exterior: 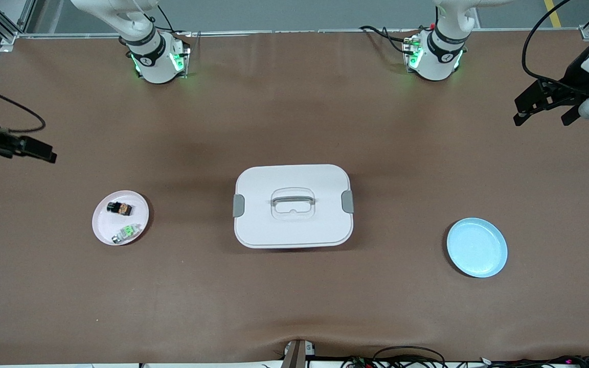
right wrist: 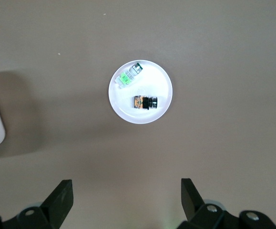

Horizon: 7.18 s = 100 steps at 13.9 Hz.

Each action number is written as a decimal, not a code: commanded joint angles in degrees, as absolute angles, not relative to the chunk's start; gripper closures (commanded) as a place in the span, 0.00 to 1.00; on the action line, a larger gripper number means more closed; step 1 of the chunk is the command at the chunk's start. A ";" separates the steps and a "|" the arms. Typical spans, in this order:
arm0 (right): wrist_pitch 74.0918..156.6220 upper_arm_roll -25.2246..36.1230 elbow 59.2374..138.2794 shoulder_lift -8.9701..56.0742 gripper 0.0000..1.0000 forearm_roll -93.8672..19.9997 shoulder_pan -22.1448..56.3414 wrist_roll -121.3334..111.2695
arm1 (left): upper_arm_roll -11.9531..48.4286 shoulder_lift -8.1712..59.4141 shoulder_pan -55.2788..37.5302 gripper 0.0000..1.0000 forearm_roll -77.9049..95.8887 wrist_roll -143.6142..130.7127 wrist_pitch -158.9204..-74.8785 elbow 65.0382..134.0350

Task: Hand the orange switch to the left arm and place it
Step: 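Lower the right gripper onto the black-orange switch on the white plate, then grasp the black switch with the right gripper while the left gripper approaches, then lift the switch over the box while the left gripper reaches toward it, then grasp the switch with the left gripper beside the right gripper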

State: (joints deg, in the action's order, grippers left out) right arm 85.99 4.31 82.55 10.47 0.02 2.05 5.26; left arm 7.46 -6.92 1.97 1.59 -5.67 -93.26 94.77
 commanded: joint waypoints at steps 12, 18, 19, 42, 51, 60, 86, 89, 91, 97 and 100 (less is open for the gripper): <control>110.18 3.69 102.63 17.14 0.00 -1.76 -0.35 4.66 | 7.65 -6.15 2.37 0.00 2.02 -6.07 -92.20 93.25; 129.88 3.69 116.00 18.01 0.00 -1.67 -1.84 -0.96 | 7.65 -6.15 2.37 0.00 2.02 -5.98 -92.20 93.25; 131.73 3.78 116.89 18.28 0.00 -1.76 -1.93 -1.14 | 7.65 -6.15 2.37 0.00 2.02 -5.98 -92.20 93.25; 140.01 3.69 117.07 29.00 0.24 -5.54 -2.64 -0.09 | 10.02 -2.82 0.70 0.00 27.66 -5.63 -94.91 86.48; 121.87 3.43 108.92 27.34 1.00 -10.44 -2.29 3.76 | 10.37 8.51 -1.49 0.00 45.85 3.94 -102.57 86.13; 93.17 3.34 88.00 25.66 1.00 -31.26 4.99 44.66 | 10.37 17.92 -7.89 0.00 58.18 12.92 -108.27 86.22; 114.87 3.51 76.29 21.01 1.00 -34.72 32.34 105.73 | 10.28 24.61 -28.83 0.00 62.84 -4.13 -137.11 86.48; 115.05 3.52 76.64 21.36 1.00 -32.88 32.43 104.86 | 10.20 23.47 -27.43 0.00 62.75 -3.96 -134.66 86.84; 115.75 3.52 76.99 21.71 1.00 -32.43 32.34 104.15 | 10.20 22.59 -26.46 0.00 62.75 -4.13 -133.68 86.84; 117.33 3.52 77.34 21.71 1.00 -32.96 32.87 104.59 | 10.20 23.11 -26.45 0.00 62.84 -3.96 -132.18 86.66; 118.21 3.52 77.17 21.71 1.00 -33.22 33.92 104.94 | 10.28 24.08 -27.33 0.00 63.02 -3.95 -134.20 86.48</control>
